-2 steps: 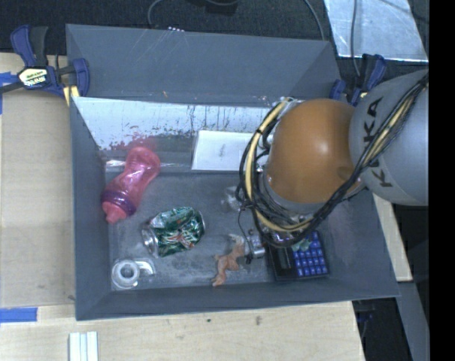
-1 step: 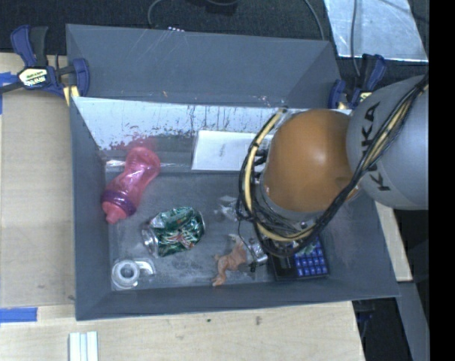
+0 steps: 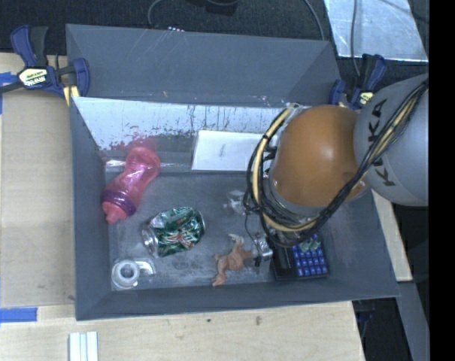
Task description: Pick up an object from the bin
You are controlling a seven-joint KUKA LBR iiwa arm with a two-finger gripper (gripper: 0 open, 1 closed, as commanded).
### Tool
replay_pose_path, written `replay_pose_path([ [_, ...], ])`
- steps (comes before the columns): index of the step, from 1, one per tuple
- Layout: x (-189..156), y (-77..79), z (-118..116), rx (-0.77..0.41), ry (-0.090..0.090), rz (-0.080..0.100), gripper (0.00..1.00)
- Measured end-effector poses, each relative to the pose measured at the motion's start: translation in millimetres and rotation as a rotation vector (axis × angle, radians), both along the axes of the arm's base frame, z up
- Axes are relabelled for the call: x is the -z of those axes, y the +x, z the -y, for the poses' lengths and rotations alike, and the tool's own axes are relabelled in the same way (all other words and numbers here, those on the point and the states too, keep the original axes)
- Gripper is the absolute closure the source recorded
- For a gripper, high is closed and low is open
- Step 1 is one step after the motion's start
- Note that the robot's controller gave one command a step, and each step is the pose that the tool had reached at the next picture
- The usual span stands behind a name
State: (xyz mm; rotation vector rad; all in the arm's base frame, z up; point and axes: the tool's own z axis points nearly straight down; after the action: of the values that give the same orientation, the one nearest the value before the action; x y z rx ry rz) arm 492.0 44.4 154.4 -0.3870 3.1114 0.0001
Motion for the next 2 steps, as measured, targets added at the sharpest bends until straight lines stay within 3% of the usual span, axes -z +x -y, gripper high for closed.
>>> replay_pose_path([
  [1,69,8.2,3,-0.093,0.0,0.002,0.0],
  [2,84,-2.2,2,0.035,0.0,0.0,1.0],
])
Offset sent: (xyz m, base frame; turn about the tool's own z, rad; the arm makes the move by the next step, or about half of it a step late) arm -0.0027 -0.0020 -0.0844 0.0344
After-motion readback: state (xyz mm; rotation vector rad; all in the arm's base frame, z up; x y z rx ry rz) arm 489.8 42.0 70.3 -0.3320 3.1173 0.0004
